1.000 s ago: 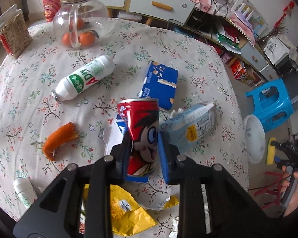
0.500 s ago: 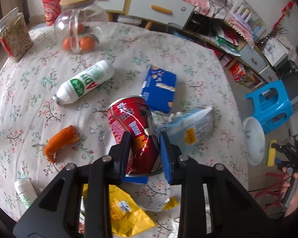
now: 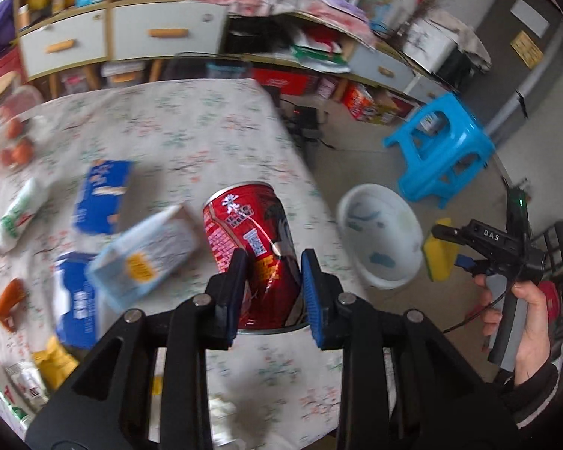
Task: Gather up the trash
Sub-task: 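Carry sponge and red can to the white bucket and release both, then move both tools back over the table toward the tissue and snack bag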
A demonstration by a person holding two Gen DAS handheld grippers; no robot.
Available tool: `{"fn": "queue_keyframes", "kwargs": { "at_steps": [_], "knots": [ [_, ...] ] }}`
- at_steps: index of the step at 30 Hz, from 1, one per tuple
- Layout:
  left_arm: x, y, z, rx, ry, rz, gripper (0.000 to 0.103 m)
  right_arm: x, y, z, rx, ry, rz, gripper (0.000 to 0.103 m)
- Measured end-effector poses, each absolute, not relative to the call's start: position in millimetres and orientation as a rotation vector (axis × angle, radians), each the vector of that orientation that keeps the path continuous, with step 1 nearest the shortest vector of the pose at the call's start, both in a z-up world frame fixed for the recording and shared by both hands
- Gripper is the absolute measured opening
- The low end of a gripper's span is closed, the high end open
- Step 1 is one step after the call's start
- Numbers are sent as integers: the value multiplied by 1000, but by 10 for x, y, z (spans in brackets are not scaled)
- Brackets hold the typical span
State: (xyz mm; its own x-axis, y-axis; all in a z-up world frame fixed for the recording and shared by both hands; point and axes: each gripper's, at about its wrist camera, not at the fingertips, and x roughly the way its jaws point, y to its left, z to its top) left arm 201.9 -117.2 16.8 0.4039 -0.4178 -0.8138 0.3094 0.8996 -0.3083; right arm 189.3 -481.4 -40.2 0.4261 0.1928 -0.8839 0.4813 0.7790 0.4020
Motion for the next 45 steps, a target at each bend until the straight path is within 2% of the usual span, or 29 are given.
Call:
{"fn": "queue_keyframes", "kwargs": {
  "at_steps": [5, 7, 23, 24, 25, 27, 32, 34, 45],
  "knots": [
    [2130, -1745, 28, -72, 1078, -526, 31, 1881, -4954, -420, 738, 1068, -160, 92],
    [2142, -1915, -20, -66, 1084, -549, 31, 1867, -5012, -433, 774, 1060, -148, 98],
    [2286, -2806, -259, -39, 1070, -690, 32, 1592, -5245, -301, 650, 1103, -241, 98],
    [2298, -2830, -267, -37, 1061, -702, 39, 1583, -5250, -296, 650, 1101, -242, 98],
    [2302, -2850, -254, -31, 1058, -697, 56, 1576, -5252, -284, 647, 1098, -243, 98],
    [2280, -2818, -189, -48, 1031, -685, 77, 1575, -5235, -253, 632, 1093, -243, 98],
    [2219, -2634, -52, -38, 1013, -656, 79, 1570, -5156, -158, 582, 1080, -230, 98],
    [2195, -2486, -10, -36, 1009, -636, 84, 1581, -5108, -116, 562, 1077, -221, 98],
    [1906, -1503, 123, 17, 983, -491, 97, 1545, -4581, 82, 422, 1065, -139, 98]
  ]
}}
